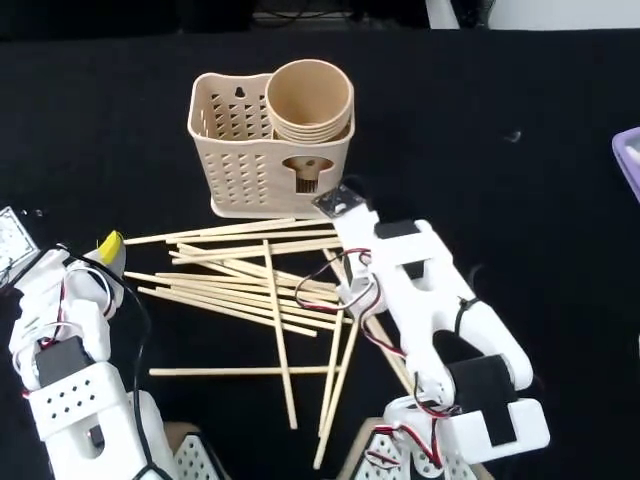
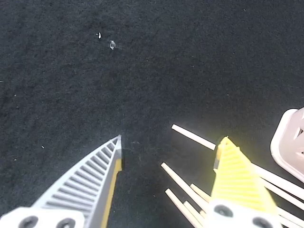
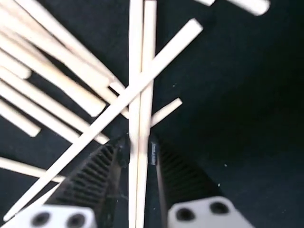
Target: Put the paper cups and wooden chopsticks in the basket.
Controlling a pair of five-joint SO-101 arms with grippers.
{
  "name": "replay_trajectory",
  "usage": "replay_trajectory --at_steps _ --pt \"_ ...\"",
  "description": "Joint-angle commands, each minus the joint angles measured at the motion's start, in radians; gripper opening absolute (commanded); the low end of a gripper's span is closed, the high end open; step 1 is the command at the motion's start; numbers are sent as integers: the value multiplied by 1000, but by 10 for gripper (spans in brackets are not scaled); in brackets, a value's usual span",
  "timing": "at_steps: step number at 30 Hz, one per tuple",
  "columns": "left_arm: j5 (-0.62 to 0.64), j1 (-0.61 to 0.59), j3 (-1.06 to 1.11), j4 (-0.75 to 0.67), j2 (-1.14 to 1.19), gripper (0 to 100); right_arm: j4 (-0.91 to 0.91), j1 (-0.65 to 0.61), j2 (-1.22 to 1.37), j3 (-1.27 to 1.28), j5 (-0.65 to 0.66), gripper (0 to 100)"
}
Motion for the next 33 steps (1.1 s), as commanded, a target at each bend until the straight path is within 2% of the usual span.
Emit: replay_trajectory --at_steps 1,8,16,23,27,33 --pt "3 2 -33 -21 -15 314 74 -15 -35 -15 31 11" --pt "3 2 -35 -21 -15 314 209 58 -237 -101 87 11" --pt "3 2 -35 -21 -15 314 199 117 -292 -59 176 11" --pt "3 2 -33 -21 -15 314 55 -43 -292 128 180 15" --pt "3 2 -33 -21 -15 314 15 -64 -292 159 180 24" --pt "3 2 -33 -21 -15 314 11 -64 -292 160 180 159"
